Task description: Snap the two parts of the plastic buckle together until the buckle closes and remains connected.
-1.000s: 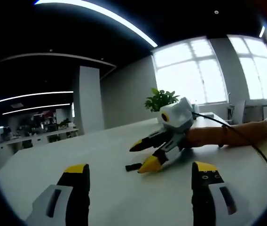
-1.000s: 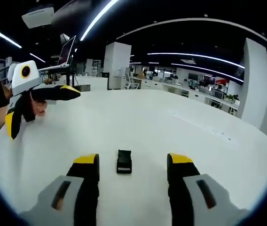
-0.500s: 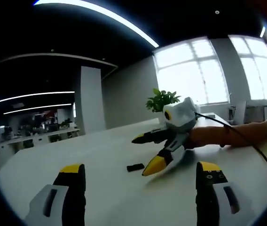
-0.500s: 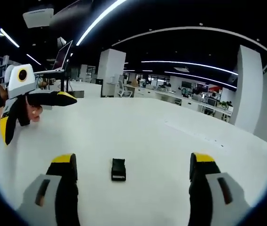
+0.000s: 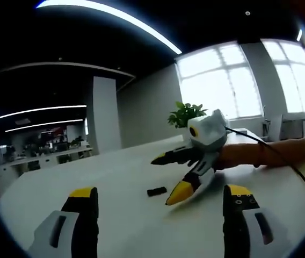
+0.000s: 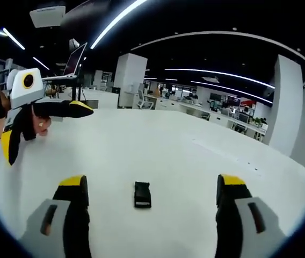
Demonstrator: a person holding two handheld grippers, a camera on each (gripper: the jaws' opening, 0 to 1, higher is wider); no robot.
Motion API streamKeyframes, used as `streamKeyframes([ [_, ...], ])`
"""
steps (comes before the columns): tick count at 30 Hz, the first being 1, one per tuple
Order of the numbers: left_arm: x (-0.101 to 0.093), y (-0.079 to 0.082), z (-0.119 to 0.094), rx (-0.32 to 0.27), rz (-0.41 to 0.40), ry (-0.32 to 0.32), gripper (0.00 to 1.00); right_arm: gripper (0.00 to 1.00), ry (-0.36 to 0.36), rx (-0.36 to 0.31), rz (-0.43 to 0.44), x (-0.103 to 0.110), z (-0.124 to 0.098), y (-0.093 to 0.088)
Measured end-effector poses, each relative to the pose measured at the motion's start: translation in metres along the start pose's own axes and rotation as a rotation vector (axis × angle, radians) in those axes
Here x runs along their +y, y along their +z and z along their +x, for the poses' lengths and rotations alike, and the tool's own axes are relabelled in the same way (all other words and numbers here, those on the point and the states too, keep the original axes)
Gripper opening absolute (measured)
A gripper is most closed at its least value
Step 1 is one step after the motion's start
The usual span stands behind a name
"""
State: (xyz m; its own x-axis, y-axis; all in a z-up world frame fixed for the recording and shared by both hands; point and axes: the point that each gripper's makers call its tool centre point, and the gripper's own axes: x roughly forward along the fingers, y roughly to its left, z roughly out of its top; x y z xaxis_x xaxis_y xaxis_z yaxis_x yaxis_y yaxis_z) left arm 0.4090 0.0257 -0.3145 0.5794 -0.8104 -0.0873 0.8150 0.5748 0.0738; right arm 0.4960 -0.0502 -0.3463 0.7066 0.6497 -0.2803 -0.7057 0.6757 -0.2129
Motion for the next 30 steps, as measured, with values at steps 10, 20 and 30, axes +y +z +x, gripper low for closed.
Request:
streamKeyframes([
  [10, -0.002, -0.002, -0.001, 0.003, 0.003, 0.004, 0.98, 1.0, -0.025, 0.013, 0.01, -0.008, 0.003, -0.002],
  [20, 0.003, -0.002, -0.002, 0.006, -0.002, 0.025, 0.96, 0.99, -0.035, 0.027, 0.042, -0.002, 0.0, -0.002],
  [30, 0.007, 0.0, -0.001, -0.002, -0.013, 0.028, 0.96, 0.99, -0.046, 0.048, 0.035, -0.005, -0.004, -0.005],
])
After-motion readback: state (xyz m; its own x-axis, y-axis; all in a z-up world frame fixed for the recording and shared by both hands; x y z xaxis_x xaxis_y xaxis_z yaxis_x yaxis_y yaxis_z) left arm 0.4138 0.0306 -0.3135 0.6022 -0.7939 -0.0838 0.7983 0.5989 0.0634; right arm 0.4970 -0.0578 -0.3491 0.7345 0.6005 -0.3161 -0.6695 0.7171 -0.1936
